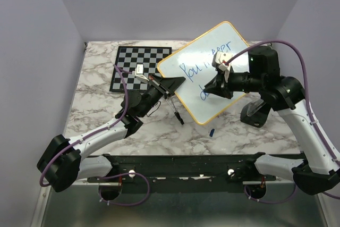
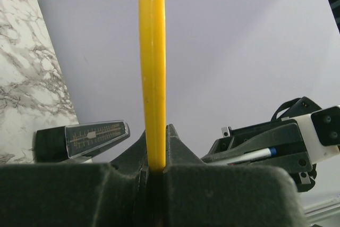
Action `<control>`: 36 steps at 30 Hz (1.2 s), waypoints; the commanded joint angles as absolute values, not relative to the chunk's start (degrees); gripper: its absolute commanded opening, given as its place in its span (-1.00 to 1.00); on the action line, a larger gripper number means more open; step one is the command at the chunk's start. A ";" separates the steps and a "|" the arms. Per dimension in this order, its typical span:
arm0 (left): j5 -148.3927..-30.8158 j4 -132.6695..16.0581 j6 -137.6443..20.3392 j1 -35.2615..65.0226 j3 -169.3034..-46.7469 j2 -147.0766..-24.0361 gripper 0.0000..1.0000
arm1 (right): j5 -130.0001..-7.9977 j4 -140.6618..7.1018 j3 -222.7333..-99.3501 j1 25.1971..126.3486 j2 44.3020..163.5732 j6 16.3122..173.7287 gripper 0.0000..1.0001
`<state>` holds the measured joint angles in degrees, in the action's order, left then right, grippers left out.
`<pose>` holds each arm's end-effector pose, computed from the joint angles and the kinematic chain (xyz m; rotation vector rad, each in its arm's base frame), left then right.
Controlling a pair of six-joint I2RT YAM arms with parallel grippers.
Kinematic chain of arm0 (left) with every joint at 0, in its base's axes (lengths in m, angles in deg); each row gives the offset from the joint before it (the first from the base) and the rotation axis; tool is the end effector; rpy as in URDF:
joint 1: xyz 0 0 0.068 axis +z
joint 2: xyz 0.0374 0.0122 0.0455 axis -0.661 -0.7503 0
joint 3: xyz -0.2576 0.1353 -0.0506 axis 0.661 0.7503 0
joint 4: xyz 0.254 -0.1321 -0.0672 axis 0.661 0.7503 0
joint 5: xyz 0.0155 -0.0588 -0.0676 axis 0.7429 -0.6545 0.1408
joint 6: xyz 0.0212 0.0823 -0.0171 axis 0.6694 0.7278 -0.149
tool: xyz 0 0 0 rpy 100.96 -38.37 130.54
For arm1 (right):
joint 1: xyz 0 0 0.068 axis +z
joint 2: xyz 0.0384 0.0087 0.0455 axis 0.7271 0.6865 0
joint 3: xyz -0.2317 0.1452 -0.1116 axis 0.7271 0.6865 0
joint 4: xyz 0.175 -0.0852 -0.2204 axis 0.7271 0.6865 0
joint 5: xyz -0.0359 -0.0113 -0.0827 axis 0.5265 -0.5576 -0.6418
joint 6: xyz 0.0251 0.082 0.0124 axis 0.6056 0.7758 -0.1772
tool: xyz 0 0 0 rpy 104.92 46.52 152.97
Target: Write a sentence on the whiteboard
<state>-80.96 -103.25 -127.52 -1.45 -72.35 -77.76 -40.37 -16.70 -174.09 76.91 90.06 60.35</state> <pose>0.2393 -0.2211 0.3273 -0.5021 1.4529 -1.7905 0.2063 0.1729 0.4702 -1.3101 1.5647 0.6810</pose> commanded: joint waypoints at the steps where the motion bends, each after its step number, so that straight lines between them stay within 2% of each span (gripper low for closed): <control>1: -80.29 -117.02 -131.62 -1.25 -74.00 -74.49 -1.00 | -42.80 -14.47 -171.80 76.35 87.64 60.43 -0.99; 6: -80.55 -117.02 -131.71 -1.25 -74.18 -74.93 -1.00 | -43.33 -14.99 -174.35 74.51 88.33 61.31 -0.99; 12: -80.46 -115.97 -131.19 -1.25 -74.00 -74.05 -1.00 | -36.65 -14.99 -181.73 73.28 90.62 62.80 -0.99; 36: -80.82 -116.93 -131.97 -1.16 -72.15 -72.73 -1.00 | -33.84 -14.73 -183.32 72.93 91.59 61.05 -0.99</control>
